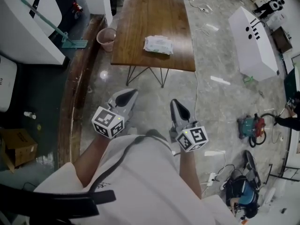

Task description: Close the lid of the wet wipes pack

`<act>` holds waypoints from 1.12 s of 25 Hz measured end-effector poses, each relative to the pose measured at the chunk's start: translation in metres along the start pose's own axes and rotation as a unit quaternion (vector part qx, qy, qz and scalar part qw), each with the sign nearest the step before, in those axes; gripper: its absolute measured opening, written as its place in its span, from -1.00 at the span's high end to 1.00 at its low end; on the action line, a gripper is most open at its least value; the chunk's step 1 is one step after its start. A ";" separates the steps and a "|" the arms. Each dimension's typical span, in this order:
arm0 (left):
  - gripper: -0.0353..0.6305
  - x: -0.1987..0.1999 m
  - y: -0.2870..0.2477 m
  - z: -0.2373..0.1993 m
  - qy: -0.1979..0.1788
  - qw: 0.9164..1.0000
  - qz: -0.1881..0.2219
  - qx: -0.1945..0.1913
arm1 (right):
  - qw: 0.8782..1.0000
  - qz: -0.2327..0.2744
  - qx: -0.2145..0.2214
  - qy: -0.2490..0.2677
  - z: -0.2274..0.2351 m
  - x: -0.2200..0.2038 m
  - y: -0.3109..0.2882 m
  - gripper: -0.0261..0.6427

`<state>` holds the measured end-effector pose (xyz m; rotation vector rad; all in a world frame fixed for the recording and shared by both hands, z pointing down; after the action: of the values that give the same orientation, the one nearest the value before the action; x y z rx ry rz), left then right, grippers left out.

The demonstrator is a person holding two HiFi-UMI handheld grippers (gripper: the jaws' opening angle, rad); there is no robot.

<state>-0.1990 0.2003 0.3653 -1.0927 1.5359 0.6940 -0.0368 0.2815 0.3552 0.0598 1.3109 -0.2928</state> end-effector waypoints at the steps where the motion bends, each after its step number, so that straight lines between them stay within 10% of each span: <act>1: 0.89 0.000 0.004 -0.002 0.001 1.000 0.001 0.001 | 1.000 0.001 -0.002 -0.002 -0.001 -0.002 0.000 0.89; 28: 0.89 0.008 -0.050 -0.072 0.009 0.999 -0.008 0.045 | 0.999 -0.019 0.051 -0.001 0.052 0.014 -0.098 0.89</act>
<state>-0.1848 0.1148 0.3815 -1.0452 1.5583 0.6002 -0.0084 0.1737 0.3679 0.1213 1.2962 -0.3919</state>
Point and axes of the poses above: the fingertips, and each gripper's own axes: y backward along the fingers, z to its right, x out of its top, the point moved 3 cm from there along y, backward along the fingers, and after that the axes turned 3 degrees about -x, right-handed, at the moved point
